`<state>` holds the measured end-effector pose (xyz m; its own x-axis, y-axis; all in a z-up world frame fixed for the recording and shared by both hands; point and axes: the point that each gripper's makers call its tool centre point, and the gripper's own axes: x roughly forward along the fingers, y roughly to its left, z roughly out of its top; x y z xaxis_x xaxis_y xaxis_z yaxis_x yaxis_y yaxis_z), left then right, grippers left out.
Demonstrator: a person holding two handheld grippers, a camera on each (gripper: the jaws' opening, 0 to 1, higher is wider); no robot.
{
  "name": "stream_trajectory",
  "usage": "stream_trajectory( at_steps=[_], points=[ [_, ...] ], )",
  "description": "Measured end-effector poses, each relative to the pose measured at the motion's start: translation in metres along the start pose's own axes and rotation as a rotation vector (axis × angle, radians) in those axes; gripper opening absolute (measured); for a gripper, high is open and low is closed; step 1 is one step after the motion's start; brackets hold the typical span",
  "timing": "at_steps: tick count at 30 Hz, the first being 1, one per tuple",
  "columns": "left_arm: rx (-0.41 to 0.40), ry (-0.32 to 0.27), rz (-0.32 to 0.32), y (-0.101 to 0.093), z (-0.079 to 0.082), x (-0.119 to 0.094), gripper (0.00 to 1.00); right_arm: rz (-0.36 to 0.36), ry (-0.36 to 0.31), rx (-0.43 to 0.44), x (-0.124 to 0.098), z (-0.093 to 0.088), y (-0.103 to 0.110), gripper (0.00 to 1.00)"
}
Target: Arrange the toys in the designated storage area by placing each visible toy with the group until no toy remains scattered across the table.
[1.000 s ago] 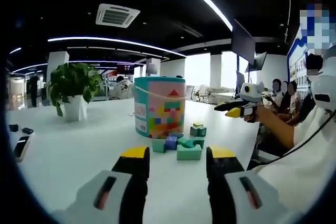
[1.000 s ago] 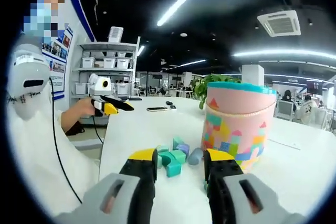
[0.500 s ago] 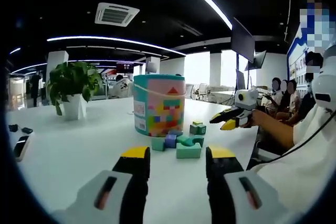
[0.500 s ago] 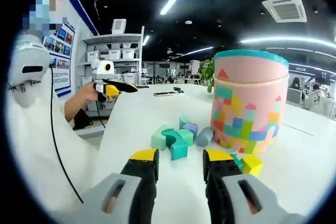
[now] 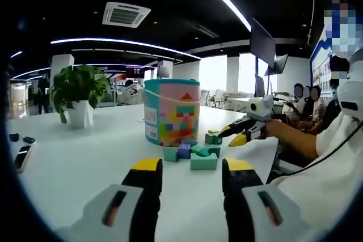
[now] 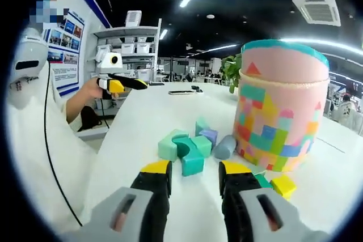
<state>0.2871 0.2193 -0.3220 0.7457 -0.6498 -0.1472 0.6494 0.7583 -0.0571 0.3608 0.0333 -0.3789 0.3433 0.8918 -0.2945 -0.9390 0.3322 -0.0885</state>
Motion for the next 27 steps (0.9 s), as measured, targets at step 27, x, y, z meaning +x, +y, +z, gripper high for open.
stream_trajectory(
  at_steps=[27],
  points=[
    [-0.006, 0.011, -0.01, -0.002, -0.006, 0.003, 0.42, 0.06, 0.145, -0.042, 0.033, -0.027, 0.019, 0.24]
  ],
)
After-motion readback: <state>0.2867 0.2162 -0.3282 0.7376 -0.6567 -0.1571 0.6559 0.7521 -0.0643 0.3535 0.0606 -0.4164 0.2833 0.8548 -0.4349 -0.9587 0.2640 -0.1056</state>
